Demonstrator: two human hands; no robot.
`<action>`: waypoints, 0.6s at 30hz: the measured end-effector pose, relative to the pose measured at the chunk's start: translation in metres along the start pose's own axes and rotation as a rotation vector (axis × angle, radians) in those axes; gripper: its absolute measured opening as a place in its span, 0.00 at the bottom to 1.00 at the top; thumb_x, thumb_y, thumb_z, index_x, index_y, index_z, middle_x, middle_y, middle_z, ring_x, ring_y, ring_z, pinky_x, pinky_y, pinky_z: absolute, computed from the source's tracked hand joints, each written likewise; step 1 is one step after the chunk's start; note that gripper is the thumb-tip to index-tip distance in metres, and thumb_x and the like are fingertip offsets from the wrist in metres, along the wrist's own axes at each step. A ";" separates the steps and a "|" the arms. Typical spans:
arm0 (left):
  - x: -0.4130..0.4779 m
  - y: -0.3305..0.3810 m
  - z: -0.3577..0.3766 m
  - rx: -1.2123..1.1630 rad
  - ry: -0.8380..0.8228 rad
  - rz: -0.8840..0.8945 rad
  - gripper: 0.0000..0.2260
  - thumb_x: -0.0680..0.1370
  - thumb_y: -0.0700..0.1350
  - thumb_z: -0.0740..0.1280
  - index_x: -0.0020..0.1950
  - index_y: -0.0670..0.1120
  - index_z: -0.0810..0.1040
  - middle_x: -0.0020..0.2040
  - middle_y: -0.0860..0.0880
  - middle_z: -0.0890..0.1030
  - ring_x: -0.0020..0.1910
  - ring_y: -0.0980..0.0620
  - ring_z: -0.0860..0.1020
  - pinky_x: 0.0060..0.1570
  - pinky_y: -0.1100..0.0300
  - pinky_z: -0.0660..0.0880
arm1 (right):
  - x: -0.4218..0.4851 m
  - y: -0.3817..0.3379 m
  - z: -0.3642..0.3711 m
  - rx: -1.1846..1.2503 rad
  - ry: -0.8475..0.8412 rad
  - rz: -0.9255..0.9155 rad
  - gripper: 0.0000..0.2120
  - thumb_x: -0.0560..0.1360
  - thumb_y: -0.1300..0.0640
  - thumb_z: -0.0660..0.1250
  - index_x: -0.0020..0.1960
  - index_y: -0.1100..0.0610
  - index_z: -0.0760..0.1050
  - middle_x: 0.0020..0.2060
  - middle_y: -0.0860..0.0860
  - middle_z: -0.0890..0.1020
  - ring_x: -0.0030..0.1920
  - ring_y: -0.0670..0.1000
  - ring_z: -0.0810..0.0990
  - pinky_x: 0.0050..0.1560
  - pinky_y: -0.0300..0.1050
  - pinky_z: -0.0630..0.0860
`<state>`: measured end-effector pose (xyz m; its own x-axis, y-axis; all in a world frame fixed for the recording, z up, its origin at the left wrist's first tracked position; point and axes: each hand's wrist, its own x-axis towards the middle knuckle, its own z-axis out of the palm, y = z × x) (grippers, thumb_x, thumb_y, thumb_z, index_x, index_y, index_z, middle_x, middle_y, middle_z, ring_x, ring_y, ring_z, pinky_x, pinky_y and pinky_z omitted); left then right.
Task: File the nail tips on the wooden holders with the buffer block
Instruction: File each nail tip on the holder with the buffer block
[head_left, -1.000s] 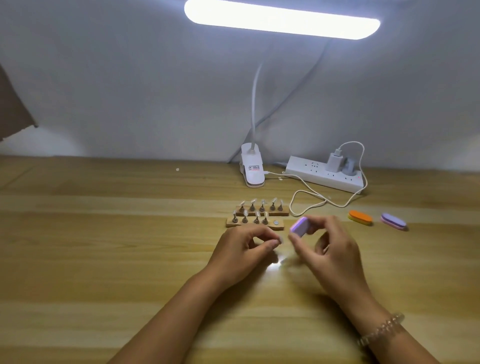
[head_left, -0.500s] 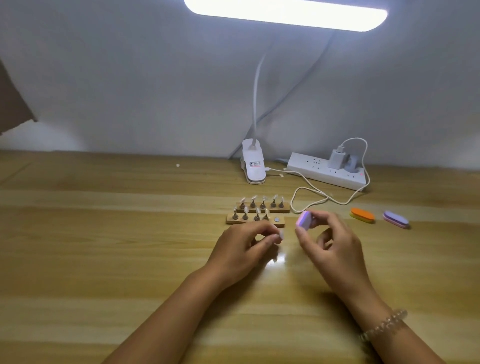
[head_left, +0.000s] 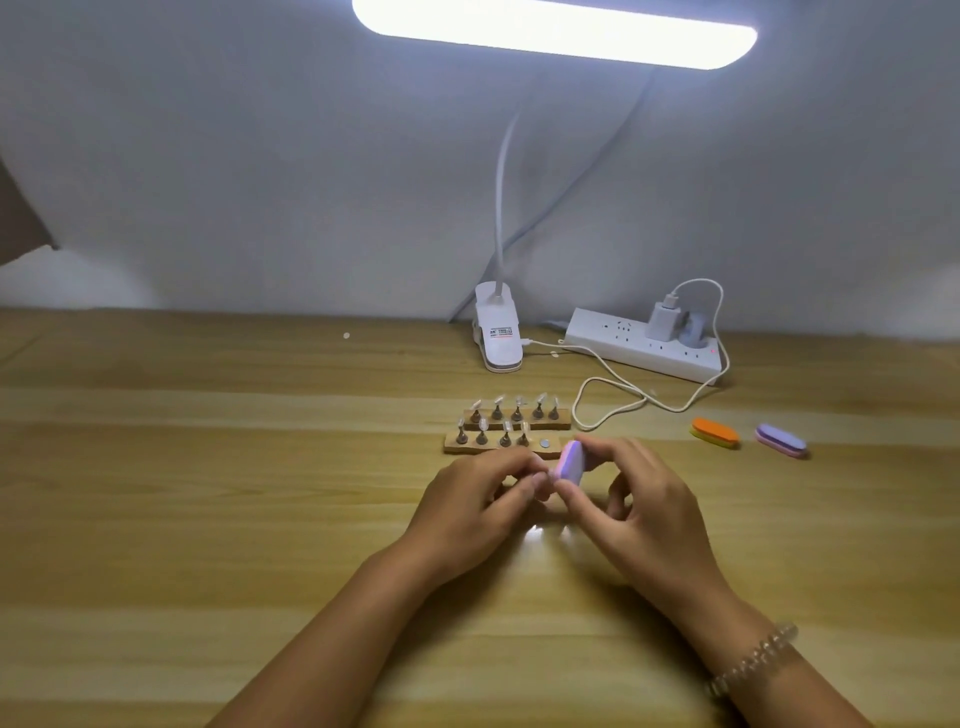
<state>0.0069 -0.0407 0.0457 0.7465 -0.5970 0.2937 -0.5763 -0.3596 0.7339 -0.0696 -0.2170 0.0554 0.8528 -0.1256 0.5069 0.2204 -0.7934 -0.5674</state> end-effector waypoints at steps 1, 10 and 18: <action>0.000 -0.001 0.000 0.000 -0.004 0.003 0.06 0.81 0.47 0.64 0.52 0.53 0.81 0.43 0.60 0.81 0.37 0.65 0.74 0.37 0.71 0.64 | -0.002 -0.002 0.001 -0.031 -0.021 -0.040 0.16 0.71 0.48 0.74 0.57 0.47 0.77 0.46 0.40 0.77 0.31 0.44 0.72 0.33 0.47 0.76; 0.002 0.001 0.002 -0.103 0.002 -0.055 0.07 0.80 0.49 0.63 0.49 0.52 0.82 0.43 0.56 0.84 0.41 0.53 0.81 0.44 0.49 0.76 | -0.002 -0.003 0.001 -0.010 0.023 -0.022 0.15 0.69 0.49 0.75 0.54 0.47 0.75 0.45 0.40 0.77 0.30 0.47 0.73 0.33 0.45 0.74; 0.002 -0.001 0.001 -0.103 0.012 -0.057 0.09 0.79 0.50 0.63 0.50 0.51 0.83 0.42 0.55 0.84 0.41 0.52 0.79 0.43 0.51 0.75 | -0.003 -0.004 0.001 -0.073 -0.040 -0.033 0.17 0.69 0.42 0.72 0.54 0.47 0.76 0.44 0.40 0.77 0.30 0.43 0.72 0.34 0.47 0.75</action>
<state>0.0091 -0.0425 0.0445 0.7817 -0.5684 0.2566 -0.4958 -0.3167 0.8086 -0.0725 -0.2124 0.0555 0.8642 -0.0761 0.4973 0.2145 -0.8384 -0.5011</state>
